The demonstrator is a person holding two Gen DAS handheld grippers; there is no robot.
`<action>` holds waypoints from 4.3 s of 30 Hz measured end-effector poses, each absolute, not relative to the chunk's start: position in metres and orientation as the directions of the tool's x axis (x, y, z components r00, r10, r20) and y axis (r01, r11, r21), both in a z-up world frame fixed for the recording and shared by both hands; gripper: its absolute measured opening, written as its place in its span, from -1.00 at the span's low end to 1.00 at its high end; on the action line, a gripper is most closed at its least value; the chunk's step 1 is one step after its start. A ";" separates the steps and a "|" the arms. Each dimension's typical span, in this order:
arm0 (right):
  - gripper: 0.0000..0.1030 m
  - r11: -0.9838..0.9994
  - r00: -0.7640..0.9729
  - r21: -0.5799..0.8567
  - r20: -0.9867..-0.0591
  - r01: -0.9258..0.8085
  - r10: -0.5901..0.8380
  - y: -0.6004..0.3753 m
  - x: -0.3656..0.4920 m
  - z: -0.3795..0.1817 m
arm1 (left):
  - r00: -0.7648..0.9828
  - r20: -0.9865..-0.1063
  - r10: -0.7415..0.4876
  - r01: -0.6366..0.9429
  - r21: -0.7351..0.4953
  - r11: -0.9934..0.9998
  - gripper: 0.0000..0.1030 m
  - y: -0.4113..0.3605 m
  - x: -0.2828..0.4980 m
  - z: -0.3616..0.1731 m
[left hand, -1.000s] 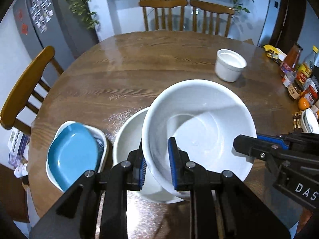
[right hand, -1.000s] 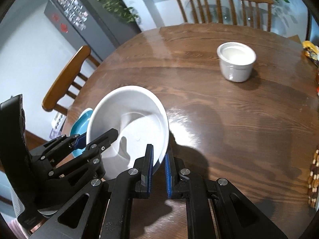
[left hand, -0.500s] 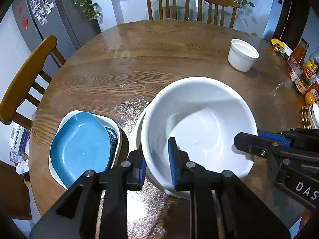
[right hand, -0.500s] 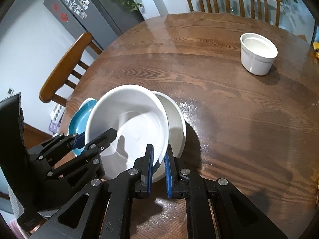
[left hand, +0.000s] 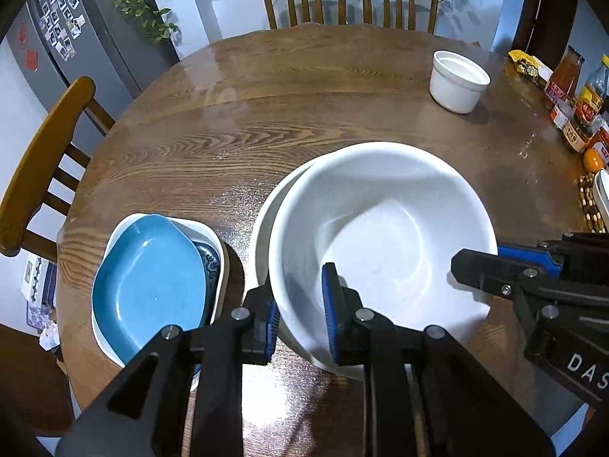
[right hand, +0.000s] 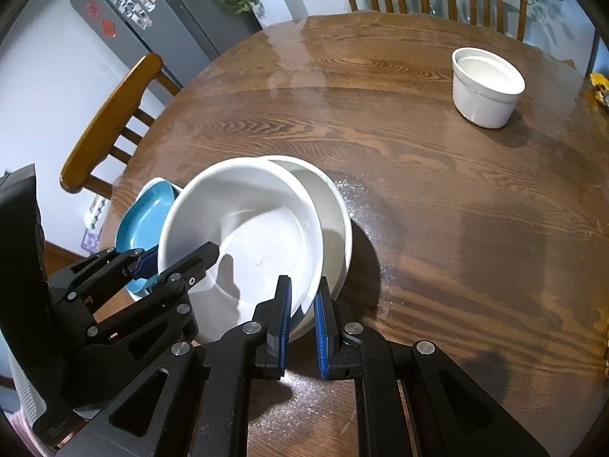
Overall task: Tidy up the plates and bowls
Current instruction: 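Lower the smaller bowl into the large bowl and open the left gripper, then withdraw the open left gripper from the nested bowls, then move the left gripper to the white ramekin and grasp its rim, then lift the ramekin with the left gripper and carry it toward the nested bowls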
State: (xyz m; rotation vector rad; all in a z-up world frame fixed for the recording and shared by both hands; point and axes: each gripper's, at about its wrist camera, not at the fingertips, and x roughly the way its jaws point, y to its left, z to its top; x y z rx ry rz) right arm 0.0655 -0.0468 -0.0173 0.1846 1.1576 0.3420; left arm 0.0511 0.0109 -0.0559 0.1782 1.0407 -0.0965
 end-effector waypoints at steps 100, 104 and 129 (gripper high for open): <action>0.12 0.971 0.700 0.216 -0.709 0.103 0.083 -0.272 0.113 0.112 | 0.688 -0.726 -0.021 0.200 0.161 0.966 0.95 -0.143 0.172 0.063; 0.12 0.968 0.637 0.234 -0.761 0.095 0.122 -0.268 0.151 0.076 | 0.624 -0.781 0.013 0.190 0.167 0.968 0.94 -0.142 0.195 0.024; -0.17 0.919 0.471 0.390 -0.822 0.056 0.320 -0.245 0.248 -0.035 | 0.464 -0.883 -0.076 0.207 0.025 0.978 0.01 -0.160 0.249 -0.057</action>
